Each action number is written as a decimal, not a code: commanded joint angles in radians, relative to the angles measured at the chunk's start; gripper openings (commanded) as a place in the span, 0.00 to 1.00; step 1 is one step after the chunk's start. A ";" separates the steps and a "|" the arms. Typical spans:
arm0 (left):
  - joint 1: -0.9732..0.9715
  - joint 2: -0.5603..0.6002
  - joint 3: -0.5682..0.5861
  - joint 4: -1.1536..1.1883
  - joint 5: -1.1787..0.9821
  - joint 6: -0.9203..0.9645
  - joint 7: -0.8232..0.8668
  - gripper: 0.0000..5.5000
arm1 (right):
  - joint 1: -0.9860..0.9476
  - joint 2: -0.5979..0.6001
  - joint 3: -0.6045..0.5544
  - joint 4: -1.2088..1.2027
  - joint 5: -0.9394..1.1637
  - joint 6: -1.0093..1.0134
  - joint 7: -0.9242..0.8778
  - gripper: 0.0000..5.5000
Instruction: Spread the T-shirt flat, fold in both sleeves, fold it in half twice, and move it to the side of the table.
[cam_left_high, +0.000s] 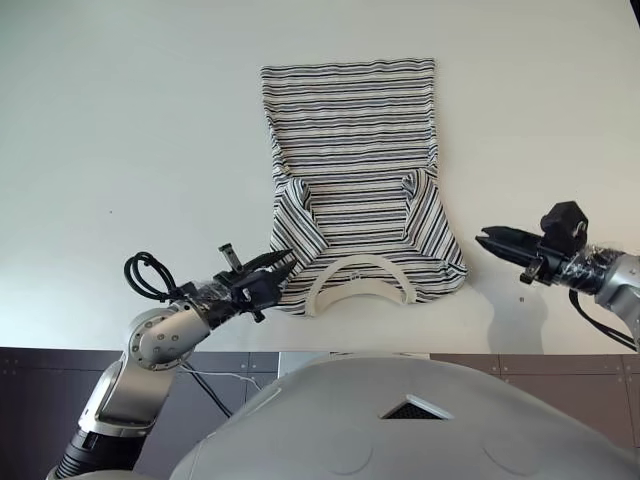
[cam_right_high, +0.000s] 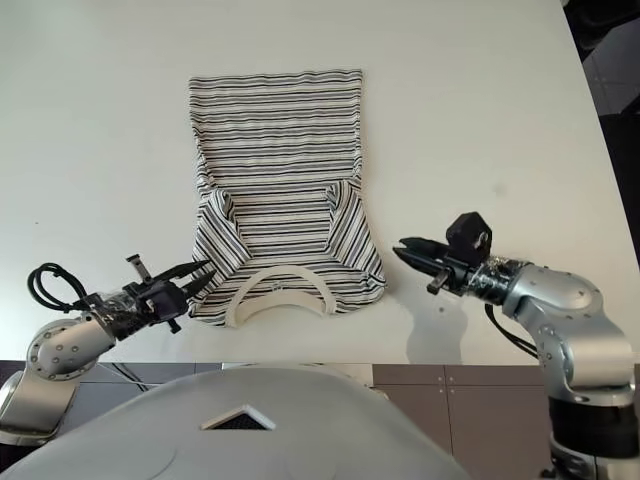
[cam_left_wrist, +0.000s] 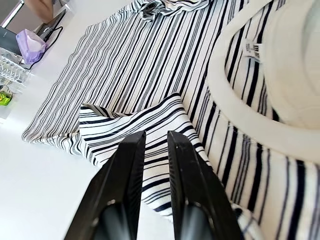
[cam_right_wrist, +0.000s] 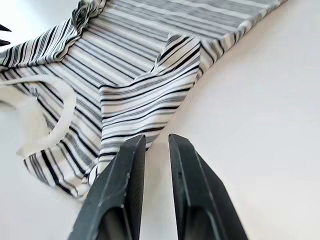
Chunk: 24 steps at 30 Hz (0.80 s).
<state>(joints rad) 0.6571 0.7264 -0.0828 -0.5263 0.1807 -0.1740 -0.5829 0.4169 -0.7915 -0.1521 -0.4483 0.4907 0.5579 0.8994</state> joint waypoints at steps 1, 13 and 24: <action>0.120 0.079 0.121 0.037 -0.011 -0.191 -0.022 0.15 | 0.101 -0.040 0.011 0.019 -0.097 -0.141 0.054 0.15; 0.149 0.191 0.241 0.431 0.211 -0.721 -0.023 0.41 | 0.157 0.000 -0.008 0.065 -0.218 -0.297 0.007 0.23; -0.024 0.109 0.069 0.479 0.460 -0.693 0.105 0.49 | 0.058 -0.005 0.042 0.078 -0.219 -0.277 0.015 0.23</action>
<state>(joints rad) 0.6431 0.8425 0.0373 -0.0986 0.5316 -0.9391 -0.4484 0.4979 -0.7934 -0.1217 -0.3712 0.2777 0.2672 0.9152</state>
